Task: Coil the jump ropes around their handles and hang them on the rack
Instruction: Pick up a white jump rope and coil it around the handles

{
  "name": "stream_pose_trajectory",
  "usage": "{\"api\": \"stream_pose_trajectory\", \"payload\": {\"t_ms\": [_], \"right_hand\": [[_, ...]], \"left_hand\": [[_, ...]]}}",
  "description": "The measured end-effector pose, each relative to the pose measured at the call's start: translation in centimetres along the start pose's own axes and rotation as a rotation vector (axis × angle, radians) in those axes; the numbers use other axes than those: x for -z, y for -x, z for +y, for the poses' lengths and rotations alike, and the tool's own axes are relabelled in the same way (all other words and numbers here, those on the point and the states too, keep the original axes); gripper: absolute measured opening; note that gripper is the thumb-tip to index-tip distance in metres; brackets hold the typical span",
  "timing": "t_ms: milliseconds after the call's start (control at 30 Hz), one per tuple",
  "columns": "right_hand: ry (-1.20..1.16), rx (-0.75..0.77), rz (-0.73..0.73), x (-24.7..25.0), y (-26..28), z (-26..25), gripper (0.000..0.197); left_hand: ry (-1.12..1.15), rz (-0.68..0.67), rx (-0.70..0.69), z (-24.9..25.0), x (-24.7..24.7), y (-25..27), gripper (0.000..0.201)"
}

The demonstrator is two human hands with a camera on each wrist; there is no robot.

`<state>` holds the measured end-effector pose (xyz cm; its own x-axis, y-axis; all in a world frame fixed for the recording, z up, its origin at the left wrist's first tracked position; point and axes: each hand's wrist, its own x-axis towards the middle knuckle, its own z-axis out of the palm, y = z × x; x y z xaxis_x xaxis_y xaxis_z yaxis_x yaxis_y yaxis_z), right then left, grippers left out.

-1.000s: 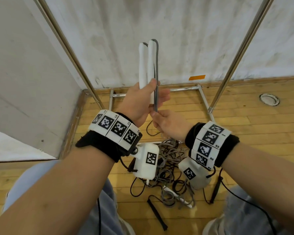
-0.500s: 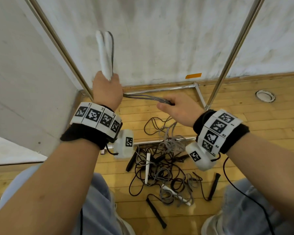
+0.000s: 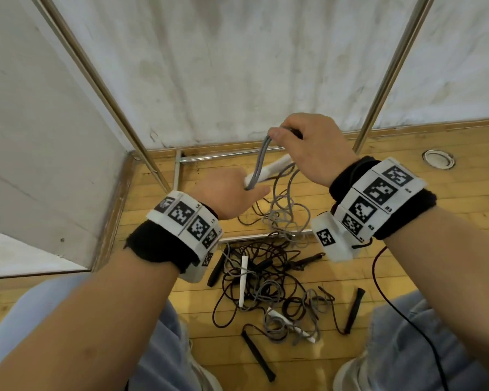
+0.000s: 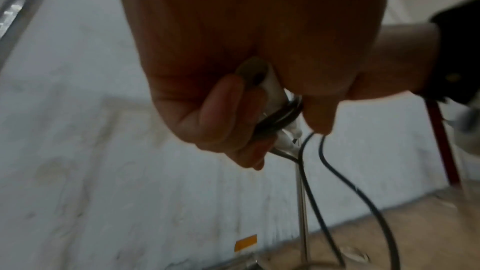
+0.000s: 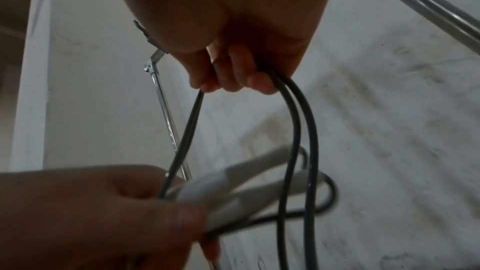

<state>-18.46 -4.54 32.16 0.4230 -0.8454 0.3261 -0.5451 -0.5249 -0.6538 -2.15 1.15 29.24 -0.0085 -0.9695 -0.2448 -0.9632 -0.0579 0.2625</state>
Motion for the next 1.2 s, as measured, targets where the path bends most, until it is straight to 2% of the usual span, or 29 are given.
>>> {"api": "stream_pose_trajectory", "payload": {"t_ms": [133,233,367,500,600,667,733,800,900,1000,1067,1200], "right_hand": [[0.095,-0.006,-0.042,0.0,0.0,0.1,0.035],[0.16,-0.063,-0.046,0.6,-0.3,1.2,0.044],[0.083,-0.137,-0.053,1.3,-0.7,2.4,0.053],[-0.095,-0.241,-0.198,2.0,-0.9,3.1,0.058],[-0.28,-0.322,-0.311,1.8,-0.7,3.9,0.032],[-0.484,-0.36,-0.344,1.2,-0.4,4.1,0.023],[-0.591,-0.344,-0.349,0.5,-0.2,4.3,0.033],[-0.556,-0.322,-0.363,-0.3,-0.1,4.3,0.036],[-0.49,-0.305,-0.295,-1.5,0.4,3.9,0.027],[-0.344,-0.221,-0.221,-2.8,1.1,2.6,0.029],[-0.235,-0.173,-0.247,-3.6,1.7,1.5,0.035],[-0.114,-0.164,-0.392,-4.6,2.6,-0.1,0.043]], "left_hand": [[-0.091,-0.005,-0.017,1.2,-1.2,0.4,0.017],[-0.12,0.02,-0.04,1.0,-0.8,0.7,0.013],[-0.075,0.039,-0.128,0.5,0.4,1.0,0.012],[0.1,-0.002,-0.216,-0.1,1.7,1.6,0.023],[0.299,-0.052,-0.214,-0.1,2.2,2.0,0.033],[0.466,-0.062,-0.195,-0.1,2.4,2.3,0.028],[0.648,-0.054,-0.189,-0.1,2.7,2.3,0.02],[0.777,-0.009,-0.188,-0.1,2.8,2.3,0.012],[0.912,0.083,-0.137,0.2,2.6,2.1,0.005],[0.997,0.223,-0.056,0.2,2.5,1.7,0.011],[1.014,0.309,-0.042,0.1,2.5,1.4,0.009],[0.914,0.408,0.021,-0.3,2.3,0.8,0.012]]}}
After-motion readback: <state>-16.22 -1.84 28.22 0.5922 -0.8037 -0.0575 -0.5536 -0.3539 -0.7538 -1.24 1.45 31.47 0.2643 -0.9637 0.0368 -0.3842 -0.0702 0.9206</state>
